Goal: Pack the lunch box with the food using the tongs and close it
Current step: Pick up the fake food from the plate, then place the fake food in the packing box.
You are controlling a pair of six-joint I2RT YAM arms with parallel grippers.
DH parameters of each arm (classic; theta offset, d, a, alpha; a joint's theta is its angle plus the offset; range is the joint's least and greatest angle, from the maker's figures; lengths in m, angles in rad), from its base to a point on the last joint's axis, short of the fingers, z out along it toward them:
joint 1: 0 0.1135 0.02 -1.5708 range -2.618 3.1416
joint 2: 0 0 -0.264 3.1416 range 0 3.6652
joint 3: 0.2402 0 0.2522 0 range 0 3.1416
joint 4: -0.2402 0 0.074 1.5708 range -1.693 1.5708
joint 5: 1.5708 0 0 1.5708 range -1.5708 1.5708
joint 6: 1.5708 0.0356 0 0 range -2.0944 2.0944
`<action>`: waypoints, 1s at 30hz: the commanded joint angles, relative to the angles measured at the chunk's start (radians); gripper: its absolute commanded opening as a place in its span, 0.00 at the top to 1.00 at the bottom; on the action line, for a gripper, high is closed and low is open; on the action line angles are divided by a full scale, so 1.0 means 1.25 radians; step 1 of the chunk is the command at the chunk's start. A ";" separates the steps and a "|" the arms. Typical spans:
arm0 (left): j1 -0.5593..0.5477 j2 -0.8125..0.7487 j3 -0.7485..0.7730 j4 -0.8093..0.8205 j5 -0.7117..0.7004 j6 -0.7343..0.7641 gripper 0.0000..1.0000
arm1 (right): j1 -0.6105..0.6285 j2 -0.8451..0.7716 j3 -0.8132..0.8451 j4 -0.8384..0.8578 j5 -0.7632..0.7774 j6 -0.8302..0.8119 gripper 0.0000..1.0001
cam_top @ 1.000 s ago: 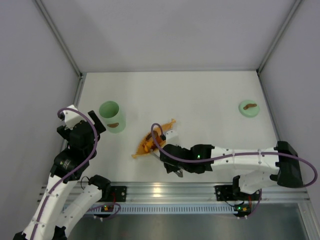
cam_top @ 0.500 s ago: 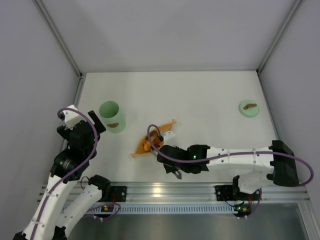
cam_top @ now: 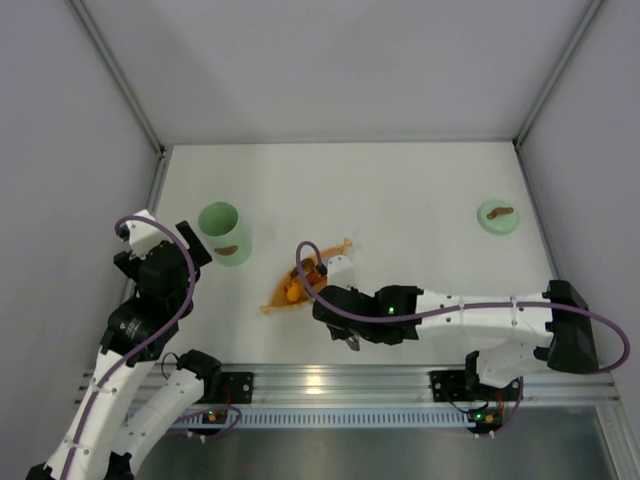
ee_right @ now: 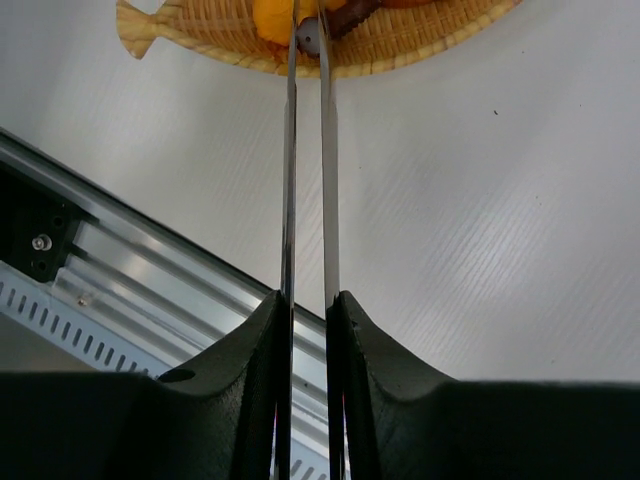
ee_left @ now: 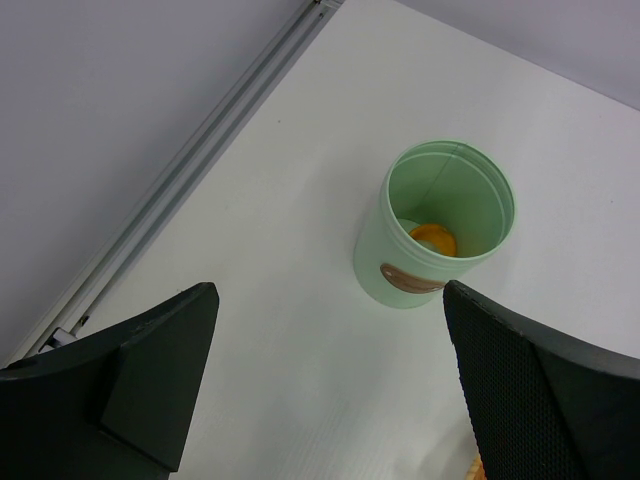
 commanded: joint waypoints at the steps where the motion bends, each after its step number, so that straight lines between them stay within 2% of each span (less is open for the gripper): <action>1: 0.001 0.002 -0.005 0.011 0.004 0.009 0.01 | 0.013 -0.033 0.061 -0.025 0.040 0.001 0.78; 20: 0.001 0.002 -0.005 0.010 0.004 0.009 0.01 | 0.010 -0.017 0.185 -0.086 0.101 -0.052 0.78; 30: 0.001 0.002 -0.005 0.010 0.004 0.008 0.01 | -0.063 0.122 0.465 -0.050 0.100 -0.196 0.77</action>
